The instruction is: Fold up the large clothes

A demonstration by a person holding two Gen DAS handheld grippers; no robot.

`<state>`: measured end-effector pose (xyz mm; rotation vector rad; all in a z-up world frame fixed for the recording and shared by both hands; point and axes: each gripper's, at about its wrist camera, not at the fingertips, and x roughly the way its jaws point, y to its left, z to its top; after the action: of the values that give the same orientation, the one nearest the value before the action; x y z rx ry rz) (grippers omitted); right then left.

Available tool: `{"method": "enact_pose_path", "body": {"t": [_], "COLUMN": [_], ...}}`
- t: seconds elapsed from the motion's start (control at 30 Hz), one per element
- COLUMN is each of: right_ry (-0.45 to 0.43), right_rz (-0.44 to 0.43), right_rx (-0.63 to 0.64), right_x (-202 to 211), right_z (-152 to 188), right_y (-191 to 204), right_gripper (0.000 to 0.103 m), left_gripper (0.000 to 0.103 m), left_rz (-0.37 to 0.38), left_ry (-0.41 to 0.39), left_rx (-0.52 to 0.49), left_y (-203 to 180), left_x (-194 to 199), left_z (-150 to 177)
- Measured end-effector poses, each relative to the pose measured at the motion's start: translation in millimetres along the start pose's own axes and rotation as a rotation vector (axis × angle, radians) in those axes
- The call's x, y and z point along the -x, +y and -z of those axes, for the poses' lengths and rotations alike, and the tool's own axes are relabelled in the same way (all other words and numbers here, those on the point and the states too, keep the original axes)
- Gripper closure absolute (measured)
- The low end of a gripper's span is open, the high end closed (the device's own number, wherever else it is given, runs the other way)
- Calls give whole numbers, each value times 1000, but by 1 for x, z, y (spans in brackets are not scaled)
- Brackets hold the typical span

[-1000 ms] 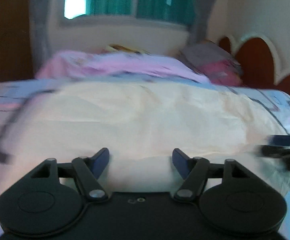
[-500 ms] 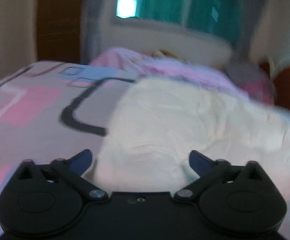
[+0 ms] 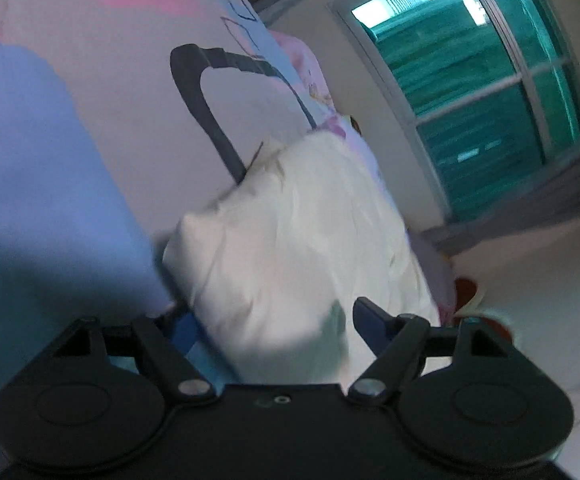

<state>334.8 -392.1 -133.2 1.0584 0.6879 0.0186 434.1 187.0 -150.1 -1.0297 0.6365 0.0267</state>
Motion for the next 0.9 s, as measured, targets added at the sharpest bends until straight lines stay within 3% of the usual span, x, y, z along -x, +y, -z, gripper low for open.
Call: {"method": "enact_pose_path", "body": {"t": [0.07,0.13,0.2,0.3,0.63,0.9], "right_ry": [-5,-3,-5,-25,-43,-21], "right_rz": [21,51,56,57,26,38], "right_rx": [6,42,83,168,225,276], "right_x": [-8,-16,-17,-10,49,111], "right_z": [-4,-3,-2,1,16,46], "right_y": [7,12,18,33,47,26], "right_gripper": [38,49,68,81,84,84], "left_gripper": [36,58,71,83,86,86], "left_rz": [-10,-51,-56,-59,-22,-44], "left_ry": [5,29,47,29,2,21], "left_rx": [8,-33,-72,-152,-239,-246], "left_y": [-2,-3,-6,-21,-44,-20], "left_x": [-6,-12,-17,-10,47,106], "left_z": [-6,-8,-11,-10,6,48]}}
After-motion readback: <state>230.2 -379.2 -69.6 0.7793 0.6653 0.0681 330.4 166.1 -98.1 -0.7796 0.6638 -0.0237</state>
